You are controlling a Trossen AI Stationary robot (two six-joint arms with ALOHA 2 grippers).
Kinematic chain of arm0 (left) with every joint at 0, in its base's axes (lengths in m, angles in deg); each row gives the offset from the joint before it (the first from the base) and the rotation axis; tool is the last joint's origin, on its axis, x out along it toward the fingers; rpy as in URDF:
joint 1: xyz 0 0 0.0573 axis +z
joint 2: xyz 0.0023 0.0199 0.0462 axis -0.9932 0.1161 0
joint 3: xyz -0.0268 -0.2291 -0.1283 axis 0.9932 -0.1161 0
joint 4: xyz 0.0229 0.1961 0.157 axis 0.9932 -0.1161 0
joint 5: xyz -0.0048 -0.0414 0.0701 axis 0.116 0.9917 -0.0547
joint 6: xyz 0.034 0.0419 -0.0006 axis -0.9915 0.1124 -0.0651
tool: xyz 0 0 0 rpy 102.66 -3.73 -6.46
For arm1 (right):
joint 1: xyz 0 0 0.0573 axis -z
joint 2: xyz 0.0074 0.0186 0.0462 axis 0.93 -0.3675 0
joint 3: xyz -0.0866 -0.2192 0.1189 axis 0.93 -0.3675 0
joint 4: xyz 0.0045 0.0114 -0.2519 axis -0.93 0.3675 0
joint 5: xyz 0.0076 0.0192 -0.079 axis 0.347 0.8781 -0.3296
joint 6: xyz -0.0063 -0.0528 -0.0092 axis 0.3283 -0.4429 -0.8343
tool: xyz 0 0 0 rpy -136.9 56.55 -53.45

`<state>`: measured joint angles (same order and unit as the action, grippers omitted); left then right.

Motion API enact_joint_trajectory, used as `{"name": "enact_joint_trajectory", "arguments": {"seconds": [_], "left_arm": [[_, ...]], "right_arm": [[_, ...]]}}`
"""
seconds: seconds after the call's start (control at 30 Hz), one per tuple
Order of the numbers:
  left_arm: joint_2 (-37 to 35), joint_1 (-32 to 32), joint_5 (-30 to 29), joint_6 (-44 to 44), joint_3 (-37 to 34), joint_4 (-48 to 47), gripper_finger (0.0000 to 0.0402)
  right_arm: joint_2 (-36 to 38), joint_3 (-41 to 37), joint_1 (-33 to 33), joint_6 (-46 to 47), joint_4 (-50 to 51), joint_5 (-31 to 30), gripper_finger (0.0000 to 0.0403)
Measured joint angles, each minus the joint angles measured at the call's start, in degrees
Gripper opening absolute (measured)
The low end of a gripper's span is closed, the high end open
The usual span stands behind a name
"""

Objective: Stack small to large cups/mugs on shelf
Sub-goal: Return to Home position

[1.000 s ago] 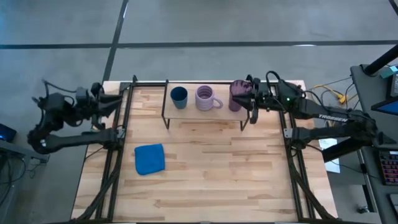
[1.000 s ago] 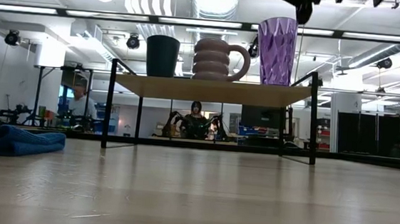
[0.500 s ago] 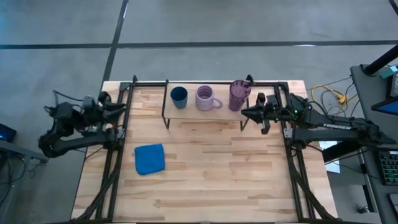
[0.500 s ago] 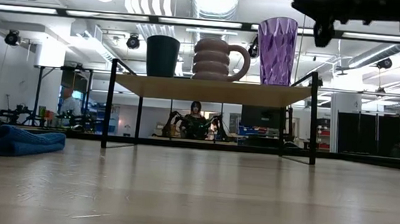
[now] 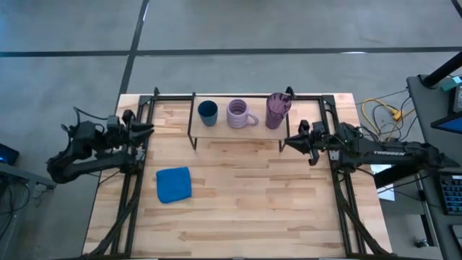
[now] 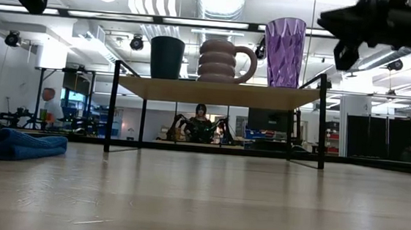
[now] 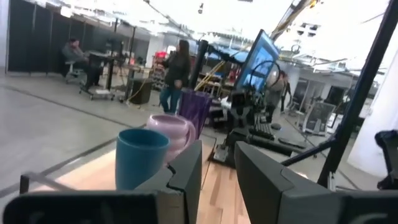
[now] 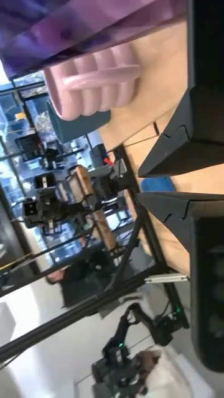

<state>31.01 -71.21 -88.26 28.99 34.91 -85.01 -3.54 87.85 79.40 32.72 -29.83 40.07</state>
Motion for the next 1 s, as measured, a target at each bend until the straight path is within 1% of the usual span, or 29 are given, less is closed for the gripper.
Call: {"name": "enact_joint_trajectory", "arguments": {"seconds": [0.1,0.23,0.3,0.43,0.63,0.83,1.0], "left_arm": [[0.2,0.0,0.0,0.5,-1.6,-0.6,0.0083],[-0.2,0.0,-0.4,5.1,-3.7,-0.3,0.0083],[-0.2,0.0,-0.4,6.0,-4.4,0.0,0.0083],[-0.3,0.0,-0.5,6.0,-6.7,4.1,0.0083],[-0.3,0.0,-0.5,6.0,-10.1,7.0,0.0083],[-0.3,0.0,0.3,6.3,-17.4,20.5,0.0083],[-0.3,0.0,0.6,12.1,-23.0,22.7,0.0083]], "right_arm": [[0.9,-5.1,0.0,2.0,-6.7,-0.1,0.0043],[1.7,-11.0,0.0,4.1,-14.8,-0.2,0.0043],[1.9,-13.3,0.0,5.3,-17.8,-0.1,0.0043],[1.8,-13.0,0.0,5.9,-18.0,0.3,0.0043],[1.6,-13.1,0.0,2.6,-17.6,0.3,0.0043],[1.6,-13.1,0.0,3.0,-15.6,0.5,0.0043],[1.6,-13.1,0.0,3.0,-15.1,0.5,0.0043]]}}
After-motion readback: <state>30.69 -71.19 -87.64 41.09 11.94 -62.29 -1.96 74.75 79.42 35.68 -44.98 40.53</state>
